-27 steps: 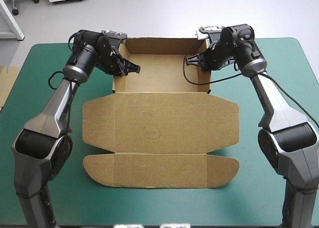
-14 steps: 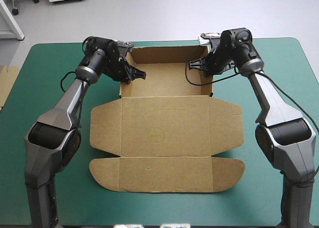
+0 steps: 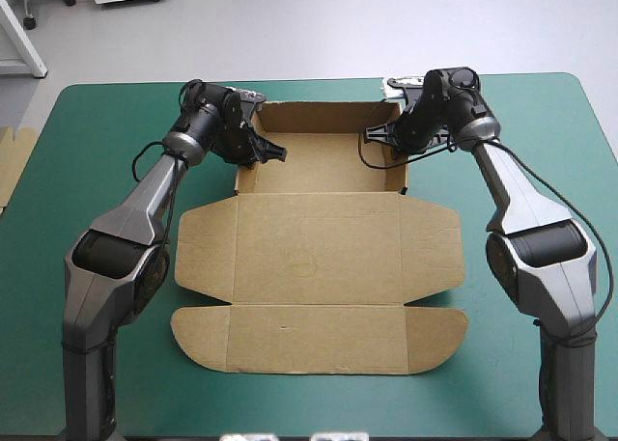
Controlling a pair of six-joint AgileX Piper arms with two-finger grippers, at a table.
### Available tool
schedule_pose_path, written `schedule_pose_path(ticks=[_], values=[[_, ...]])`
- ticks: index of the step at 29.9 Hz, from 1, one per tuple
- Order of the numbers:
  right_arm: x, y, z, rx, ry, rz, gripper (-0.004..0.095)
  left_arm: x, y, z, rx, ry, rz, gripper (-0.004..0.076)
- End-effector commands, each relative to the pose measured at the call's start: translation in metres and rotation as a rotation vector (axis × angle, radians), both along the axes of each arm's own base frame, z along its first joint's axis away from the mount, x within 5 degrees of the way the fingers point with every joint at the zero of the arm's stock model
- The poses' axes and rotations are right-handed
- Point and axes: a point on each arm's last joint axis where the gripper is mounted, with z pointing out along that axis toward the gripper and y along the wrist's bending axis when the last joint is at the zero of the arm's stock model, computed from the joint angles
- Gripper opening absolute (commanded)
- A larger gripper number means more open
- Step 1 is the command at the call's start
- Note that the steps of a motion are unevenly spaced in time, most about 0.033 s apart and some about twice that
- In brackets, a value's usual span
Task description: Fold the box
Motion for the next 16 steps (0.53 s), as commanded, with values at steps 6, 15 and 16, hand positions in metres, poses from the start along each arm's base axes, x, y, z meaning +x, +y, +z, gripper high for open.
schedule_pose_path(ticks=[6,15,16], values=[[-0.007,-0.004,0.024,-0.001,-0.041,0.048,0.0001,0.006,0.004,0.012,0.025,-0.091,-0.028,-0.0010],[-0.007,-0.004,0.013,-0.005,-0.006,0.051,0.0001,0.009,0.004,0.002,0.000,-0.050,-0.033,-0.0010],[-0.007,-0.004,0.014,-0.003,-0.008,0.054,0.0001,0.008,0.004,0.002,0.002,-0.043,-0.033,-0.0010]])
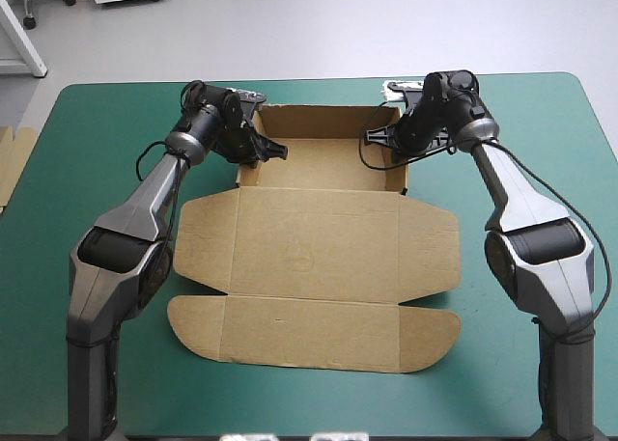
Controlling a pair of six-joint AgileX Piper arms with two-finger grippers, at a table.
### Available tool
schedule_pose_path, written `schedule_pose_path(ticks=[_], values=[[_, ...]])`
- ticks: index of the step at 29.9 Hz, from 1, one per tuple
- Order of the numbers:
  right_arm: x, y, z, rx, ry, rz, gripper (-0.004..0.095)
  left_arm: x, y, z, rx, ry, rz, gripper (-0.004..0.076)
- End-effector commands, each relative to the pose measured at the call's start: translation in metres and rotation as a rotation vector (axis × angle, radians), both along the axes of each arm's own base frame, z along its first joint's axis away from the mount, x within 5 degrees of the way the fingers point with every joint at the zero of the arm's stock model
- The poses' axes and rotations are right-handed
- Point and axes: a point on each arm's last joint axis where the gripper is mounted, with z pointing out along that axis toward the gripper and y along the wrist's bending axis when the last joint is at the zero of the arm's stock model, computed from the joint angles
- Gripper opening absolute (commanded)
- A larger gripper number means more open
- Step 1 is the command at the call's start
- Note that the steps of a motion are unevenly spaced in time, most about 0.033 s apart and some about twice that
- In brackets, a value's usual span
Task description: Fold the box
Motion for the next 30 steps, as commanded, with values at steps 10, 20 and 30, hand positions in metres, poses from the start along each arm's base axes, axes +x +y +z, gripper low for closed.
schedule_pose_path(ticks=[10,20,30], values=[[-0.020,-0.011,0.054,0.003,-0.101,0.064,0.0378,-0.009,0.006,0.030,0.048,-0.041,-0.074,0.0140],[-0.036,-0.016,0.091,0.010,-0.181,0.059,0.0436,-0.023,0.006,0.080,-0.040,-0.144,-0.076,0.0538],[-0.069,-0.023,0.134,0.031,-0.267,0.057,0.0409,-0.060,0.017,0.140,-0.057,-0.225,-0.109,0.0503]])
